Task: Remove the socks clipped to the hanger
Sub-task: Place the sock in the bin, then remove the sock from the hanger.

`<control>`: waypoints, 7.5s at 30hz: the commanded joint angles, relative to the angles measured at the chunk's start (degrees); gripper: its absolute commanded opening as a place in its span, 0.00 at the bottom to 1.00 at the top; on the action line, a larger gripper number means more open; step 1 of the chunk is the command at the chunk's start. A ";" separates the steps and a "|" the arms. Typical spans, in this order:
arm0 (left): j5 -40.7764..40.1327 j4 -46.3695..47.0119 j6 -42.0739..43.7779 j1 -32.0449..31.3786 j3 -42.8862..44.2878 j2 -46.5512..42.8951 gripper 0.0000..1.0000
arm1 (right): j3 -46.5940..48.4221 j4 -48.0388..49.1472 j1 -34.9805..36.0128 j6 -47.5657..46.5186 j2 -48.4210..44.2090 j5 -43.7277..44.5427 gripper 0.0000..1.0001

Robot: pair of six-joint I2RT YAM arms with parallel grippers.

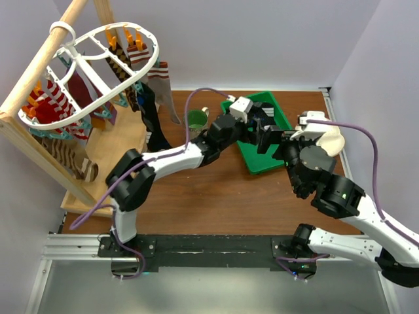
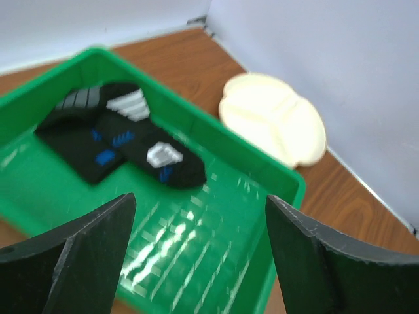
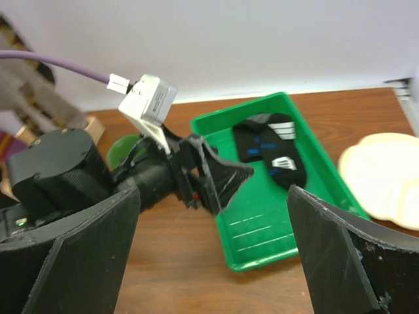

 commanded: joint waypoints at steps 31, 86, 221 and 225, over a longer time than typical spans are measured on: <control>-33.74 -60.93 -47.84 -5.57 -50.63 -69.97 0.80 | 22.39 36.10 -2.87 -9.43 54.00 -59.90 0.91; -27.35 -42.77 -12.69 -5.48 -49.14 -88.79 0.80 | 14.83 20.56 -6.56 -18.48 42.51 -101.21 0.00; -18.73 -21.67 -5.83 2.96 -51.16 -88.53 0.00 | 52.10 65.13 -14.83 42.01 70.19 -110.44 0.73; -18.12 -24.05 -5.92 2.96 -50.45 -88.18 0.00 | 50.26 76.08 -14.83 51.73 71.87 -110.97 0.72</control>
